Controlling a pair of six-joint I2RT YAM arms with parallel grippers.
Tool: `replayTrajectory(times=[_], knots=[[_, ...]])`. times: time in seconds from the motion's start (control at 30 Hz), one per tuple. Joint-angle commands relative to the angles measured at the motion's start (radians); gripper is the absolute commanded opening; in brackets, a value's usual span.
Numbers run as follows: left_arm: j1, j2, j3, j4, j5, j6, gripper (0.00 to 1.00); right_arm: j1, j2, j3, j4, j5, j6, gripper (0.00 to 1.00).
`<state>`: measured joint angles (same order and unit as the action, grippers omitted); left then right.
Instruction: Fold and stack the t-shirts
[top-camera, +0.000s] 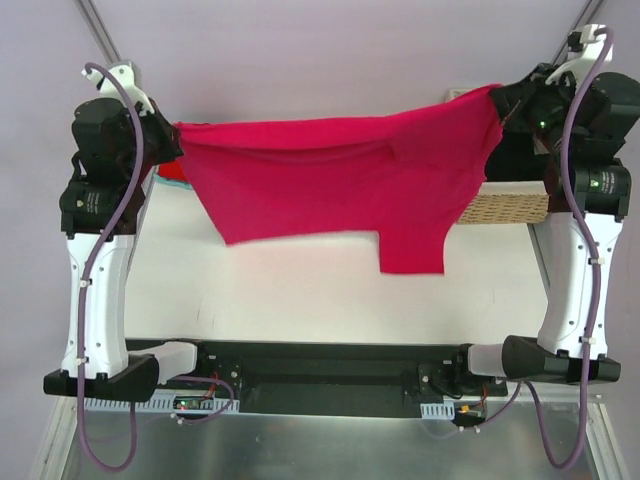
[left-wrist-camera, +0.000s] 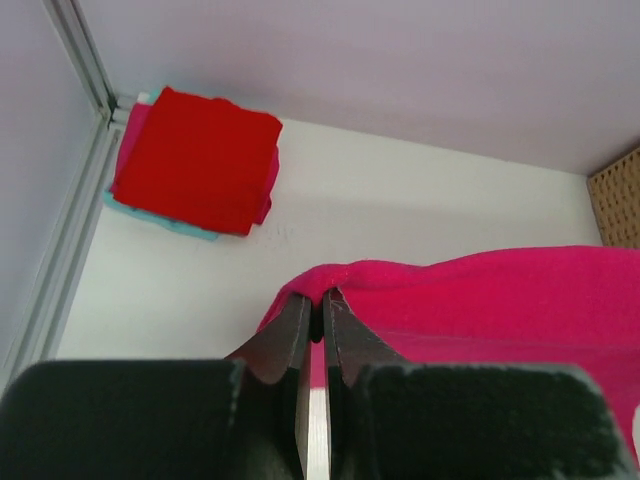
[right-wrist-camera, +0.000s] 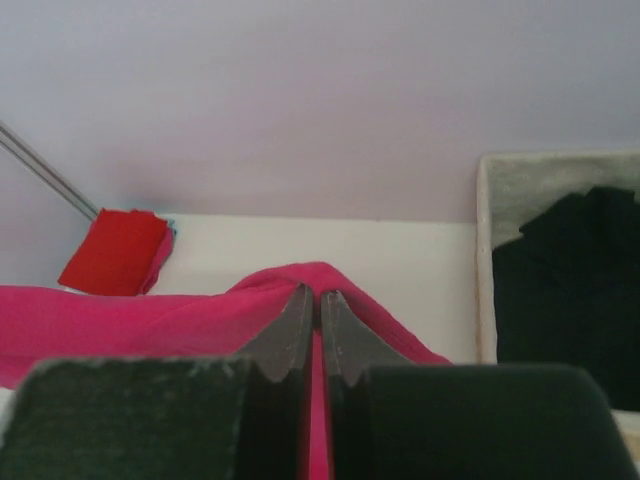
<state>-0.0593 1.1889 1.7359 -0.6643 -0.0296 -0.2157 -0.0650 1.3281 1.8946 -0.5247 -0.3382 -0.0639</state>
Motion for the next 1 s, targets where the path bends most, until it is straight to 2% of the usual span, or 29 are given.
replayTrajectory(times=[0.0,0.17,0.37,0.63,0.73,0.87,0.97], knots=[[-0.004,-0.029,0.131,0.106,-0.016,0.047,0.00,-0.007,-0.018,0.098,0.190,-0.047,0.018,0.02],[-0.004,-0.118,0.082,0.104,-0.024,0.038,0.00,-0.007,-0.092,0.044,0.184,-0.050,0.023,0.02],[-0.004,-0.276,0.001,0.042,-0.062,0.032,0.00,-0.007,-0.219,-0.005,0.060,-0.025,-0.030,0.02],[-0.004,-0.406,0.051,-0.179,-0.084,0.007,0.00,-0.007,-0.392,0.027,-0.179,0.016,-0.083,0.02],[-0.004,-0.420,0.112,-0.280,-0.089,-0.001,0.00,-0.007,-0.440,0.005,-0.250,0.030,-0.083,0.02],[-0.004,-0.419,0.191,-0.363,-0.112,0.004,0.00,-0.007,-0.486,-0.029,-0.325,0.054,-0.071,0.02],[-0.004,-0.416,0.182,-0.367,-0.128,0.009,0.00,-0.007,-0.500,-0.037,-0.345,0.073,-0.062,0.02]])
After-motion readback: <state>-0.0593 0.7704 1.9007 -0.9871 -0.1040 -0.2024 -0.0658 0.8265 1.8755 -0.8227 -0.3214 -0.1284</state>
